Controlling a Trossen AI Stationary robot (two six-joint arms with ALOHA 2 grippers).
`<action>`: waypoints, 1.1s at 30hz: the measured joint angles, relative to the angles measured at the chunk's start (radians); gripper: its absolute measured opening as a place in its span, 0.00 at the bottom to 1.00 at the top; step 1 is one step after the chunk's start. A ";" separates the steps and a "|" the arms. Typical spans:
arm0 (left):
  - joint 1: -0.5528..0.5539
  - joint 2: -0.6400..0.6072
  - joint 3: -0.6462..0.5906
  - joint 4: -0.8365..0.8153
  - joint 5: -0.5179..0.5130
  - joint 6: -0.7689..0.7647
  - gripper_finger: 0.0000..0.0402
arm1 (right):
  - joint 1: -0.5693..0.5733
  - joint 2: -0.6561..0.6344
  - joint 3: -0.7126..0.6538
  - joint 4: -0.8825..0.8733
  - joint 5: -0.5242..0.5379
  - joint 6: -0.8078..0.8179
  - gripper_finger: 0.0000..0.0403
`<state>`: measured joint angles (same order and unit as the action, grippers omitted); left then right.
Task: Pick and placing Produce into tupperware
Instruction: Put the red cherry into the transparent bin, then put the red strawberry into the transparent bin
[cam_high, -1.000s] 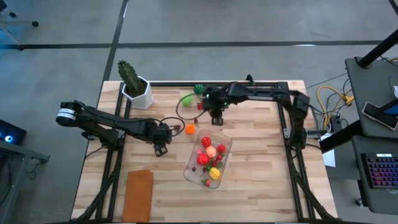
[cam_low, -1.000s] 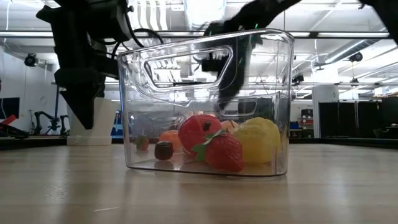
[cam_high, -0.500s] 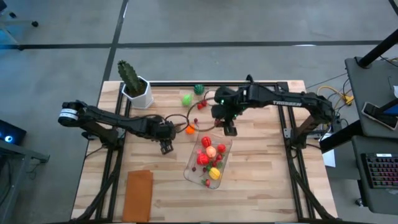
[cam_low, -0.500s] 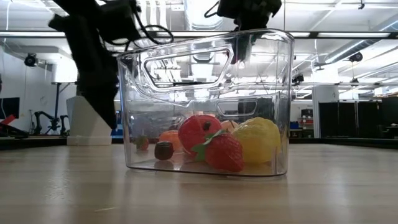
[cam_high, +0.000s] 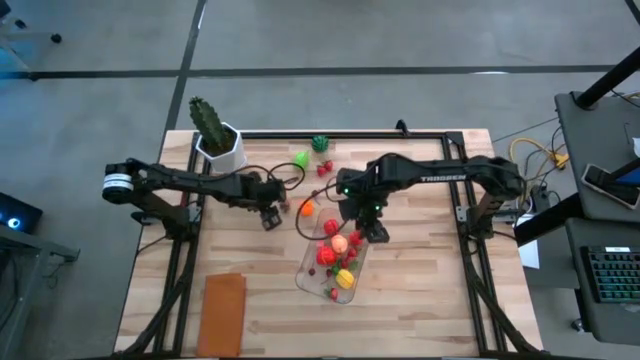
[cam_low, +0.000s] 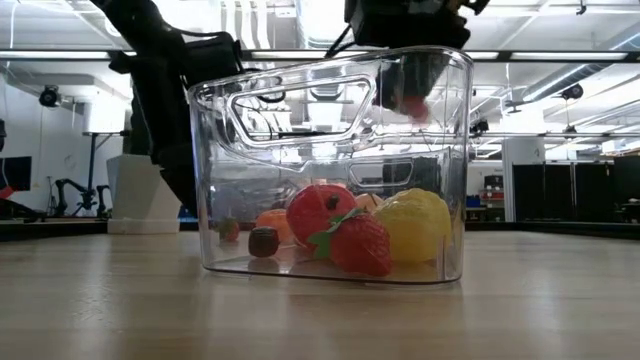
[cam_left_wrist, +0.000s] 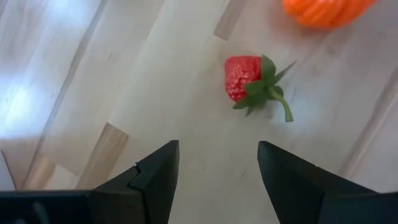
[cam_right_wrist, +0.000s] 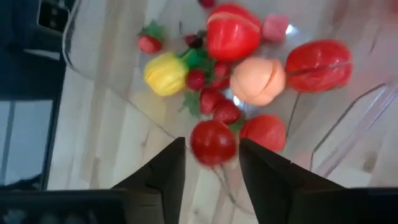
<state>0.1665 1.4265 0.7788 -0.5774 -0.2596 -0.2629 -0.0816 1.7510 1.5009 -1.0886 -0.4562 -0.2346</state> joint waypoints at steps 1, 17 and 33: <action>0.000 0.000 0.000 0.001 0.000 0.014 0.51 | 0.004 0.002 0.000 -0.004 0.001 -0.005 0.37; -0.004 0.000 0.007 0.020 0.022 0.040 0.51 | 0.023 -0.143 -0.002 0.010 0.394 0.057 0.55; 0.005 0.093 0.008 0.237 0.039 0.323 0.51 | 0.022 -0.369 -0.041 0.025 0.670 0.202 0.55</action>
<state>0.1715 1.5196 0.7872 -0.3409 -0.2207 0.0605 -0.0597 1.3815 1.4597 -1.0638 0.2139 -0.0326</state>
